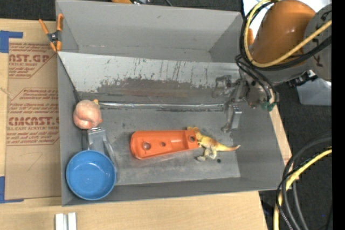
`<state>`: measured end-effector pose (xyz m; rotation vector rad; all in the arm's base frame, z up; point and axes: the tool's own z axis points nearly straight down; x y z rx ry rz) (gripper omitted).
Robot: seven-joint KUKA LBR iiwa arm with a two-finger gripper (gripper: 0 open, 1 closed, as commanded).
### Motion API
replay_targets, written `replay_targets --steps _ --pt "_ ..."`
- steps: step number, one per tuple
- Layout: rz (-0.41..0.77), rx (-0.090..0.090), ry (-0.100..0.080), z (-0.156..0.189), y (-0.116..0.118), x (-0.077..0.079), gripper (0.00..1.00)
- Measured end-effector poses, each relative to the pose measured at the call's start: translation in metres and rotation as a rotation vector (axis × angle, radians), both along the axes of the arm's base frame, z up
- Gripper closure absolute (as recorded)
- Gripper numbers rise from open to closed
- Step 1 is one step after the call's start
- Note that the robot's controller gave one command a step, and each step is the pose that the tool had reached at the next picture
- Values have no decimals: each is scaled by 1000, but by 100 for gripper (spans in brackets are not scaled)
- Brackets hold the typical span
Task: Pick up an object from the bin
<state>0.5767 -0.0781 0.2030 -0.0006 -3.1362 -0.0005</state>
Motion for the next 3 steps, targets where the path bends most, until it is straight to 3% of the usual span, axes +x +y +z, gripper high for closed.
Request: replay_targets --steps 1,2,3 --pt "1 -1 -8 5 0 2 0" --pt "125 0 -10 -109 78 -25 0" --pt "210 -2 -12 -56 80 -22 0"
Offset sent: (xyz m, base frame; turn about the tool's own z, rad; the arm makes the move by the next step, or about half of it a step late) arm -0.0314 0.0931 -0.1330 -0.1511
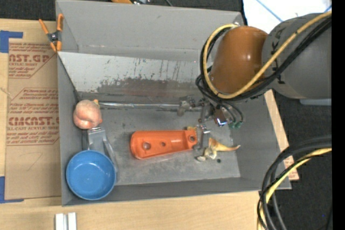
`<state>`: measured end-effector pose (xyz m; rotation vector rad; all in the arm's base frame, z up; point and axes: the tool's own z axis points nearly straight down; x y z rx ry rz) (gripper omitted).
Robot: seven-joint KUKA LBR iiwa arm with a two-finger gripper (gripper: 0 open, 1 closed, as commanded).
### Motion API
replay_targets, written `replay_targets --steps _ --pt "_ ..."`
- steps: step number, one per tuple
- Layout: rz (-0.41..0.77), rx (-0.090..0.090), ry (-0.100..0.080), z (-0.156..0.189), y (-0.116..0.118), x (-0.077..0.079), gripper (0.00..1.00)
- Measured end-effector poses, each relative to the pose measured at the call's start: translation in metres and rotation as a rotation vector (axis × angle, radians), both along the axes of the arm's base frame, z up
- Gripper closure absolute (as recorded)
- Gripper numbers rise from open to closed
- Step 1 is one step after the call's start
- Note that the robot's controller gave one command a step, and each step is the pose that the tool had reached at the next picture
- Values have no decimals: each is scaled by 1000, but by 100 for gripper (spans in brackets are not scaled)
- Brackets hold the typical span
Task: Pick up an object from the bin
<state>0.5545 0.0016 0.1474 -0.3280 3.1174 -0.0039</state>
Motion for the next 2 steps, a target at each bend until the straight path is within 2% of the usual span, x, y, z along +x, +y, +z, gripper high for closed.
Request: replay_targets --steps 1,2 --pt "256 6 12 -51 55 0 0" --pt "42 0 -8 -78 47 -14 0"
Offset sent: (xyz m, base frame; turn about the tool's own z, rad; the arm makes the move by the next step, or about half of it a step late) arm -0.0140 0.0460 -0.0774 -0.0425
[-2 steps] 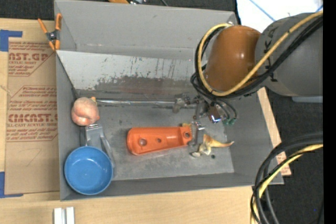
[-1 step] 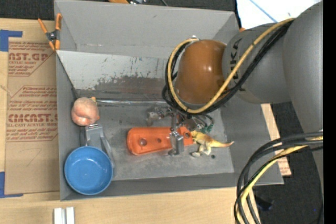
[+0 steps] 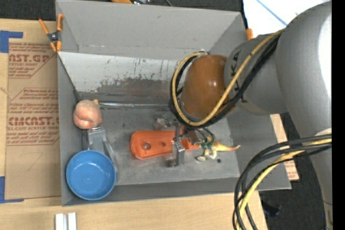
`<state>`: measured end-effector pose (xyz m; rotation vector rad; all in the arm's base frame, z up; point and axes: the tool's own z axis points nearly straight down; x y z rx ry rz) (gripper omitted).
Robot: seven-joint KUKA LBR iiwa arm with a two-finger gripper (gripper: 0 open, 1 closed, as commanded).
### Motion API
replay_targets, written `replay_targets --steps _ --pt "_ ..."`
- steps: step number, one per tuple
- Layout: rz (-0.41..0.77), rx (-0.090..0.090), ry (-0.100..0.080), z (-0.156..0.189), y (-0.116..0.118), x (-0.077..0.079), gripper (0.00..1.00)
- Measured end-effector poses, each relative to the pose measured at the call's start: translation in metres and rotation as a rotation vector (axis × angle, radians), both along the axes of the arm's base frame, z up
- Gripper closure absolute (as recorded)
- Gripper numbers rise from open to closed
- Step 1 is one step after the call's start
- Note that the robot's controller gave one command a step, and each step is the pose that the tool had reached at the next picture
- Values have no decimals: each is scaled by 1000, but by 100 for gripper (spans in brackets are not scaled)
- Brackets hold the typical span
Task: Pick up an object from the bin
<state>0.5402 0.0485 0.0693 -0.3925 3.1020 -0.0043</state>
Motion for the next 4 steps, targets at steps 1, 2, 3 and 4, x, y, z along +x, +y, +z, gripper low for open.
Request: replay_targets --steps 1,2,3,4 --pt "113 4 15 0 1 9 100" --pt "113 4 15 0 1 9 100" --pt "113 4 28 15 1 5 100" --pt "113 4 18 61 1 8 100"
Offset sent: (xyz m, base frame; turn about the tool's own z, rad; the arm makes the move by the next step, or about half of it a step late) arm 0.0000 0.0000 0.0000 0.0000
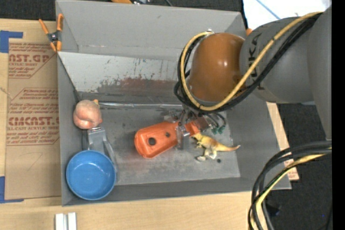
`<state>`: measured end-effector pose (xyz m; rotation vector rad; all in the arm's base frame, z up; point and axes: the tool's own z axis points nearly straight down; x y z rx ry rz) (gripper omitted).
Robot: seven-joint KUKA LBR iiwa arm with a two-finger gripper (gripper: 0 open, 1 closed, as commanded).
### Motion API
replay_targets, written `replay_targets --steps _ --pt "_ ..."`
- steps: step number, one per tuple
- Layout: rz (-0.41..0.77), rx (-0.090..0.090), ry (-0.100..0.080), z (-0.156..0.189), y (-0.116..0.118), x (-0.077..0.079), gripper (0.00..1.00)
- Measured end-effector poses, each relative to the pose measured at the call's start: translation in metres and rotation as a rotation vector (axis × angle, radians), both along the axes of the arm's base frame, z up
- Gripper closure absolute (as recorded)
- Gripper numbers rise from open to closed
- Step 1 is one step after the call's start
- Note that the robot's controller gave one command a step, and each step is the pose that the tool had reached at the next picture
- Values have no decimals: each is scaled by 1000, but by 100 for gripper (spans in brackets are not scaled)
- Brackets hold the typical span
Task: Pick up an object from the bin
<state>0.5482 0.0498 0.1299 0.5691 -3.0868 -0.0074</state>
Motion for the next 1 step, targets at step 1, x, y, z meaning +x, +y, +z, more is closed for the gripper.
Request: replay_targets --steps 1 --pt "0 0 -4 26 0 1 100"
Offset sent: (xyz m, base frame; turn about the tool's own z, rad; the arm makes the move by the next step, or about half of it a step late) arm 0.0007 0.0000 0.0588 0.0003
